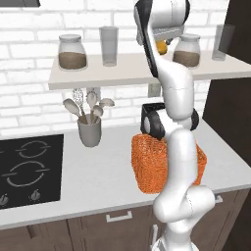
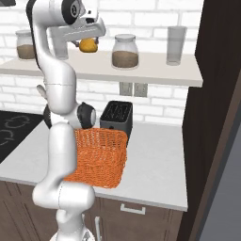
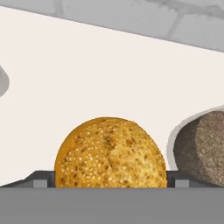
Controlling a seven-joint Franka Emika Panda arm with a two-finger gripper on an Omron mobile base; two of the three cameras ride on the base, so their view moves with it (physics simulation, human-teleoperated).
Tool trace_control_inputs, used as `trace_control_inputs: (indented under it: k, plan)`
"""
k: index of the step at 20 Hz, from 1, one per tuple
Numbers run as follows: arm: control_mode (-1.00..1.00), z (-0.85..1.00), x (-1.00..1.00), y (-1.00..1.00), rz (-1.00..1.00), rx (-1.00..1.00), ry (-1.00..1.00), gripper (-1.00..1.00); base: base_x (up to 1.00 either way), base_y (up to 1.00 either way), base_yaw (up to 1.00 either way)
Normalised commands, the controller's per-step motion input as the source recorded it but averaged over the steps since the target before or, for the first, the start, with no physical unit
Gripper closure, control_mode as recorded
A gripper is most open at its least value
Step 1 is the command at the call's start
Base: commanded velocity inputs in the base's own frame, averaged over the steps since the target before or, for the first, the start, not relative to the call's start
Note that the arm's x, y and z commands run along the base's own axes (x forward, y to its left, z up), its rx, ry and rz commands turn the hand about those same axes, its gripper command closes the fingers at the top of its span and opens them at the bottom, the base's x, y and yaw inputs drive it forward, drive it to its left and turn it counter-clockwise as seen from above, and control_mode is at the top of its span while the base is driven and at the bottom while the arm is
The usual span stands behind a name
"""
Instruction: Open the cabinet, pick up the bread from the cabinet and place it in the basket. Then move the basket to the dining counter.
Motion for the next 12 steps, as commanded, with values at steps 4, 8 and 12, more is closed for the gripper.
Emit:
trace_control_inputs:
  k: [4, 8, 12]
  plan:
    - [-1.00, 0.00, -1.00, 0.00, 0.00, 0.00, -0.19, 1.00, 0.00, 0.00, 0.00]
    - [-1.00, -0.10, -1.00, 0.00, 0.00, 0.00, -0.22, 1.00, 0.00, 0.00, 0.00]
    - [-1.00, -0.37, -1.00, 0.00, 0.00, 0.00, -0.28, 1.00, 0.00, 0.00, 0.00]
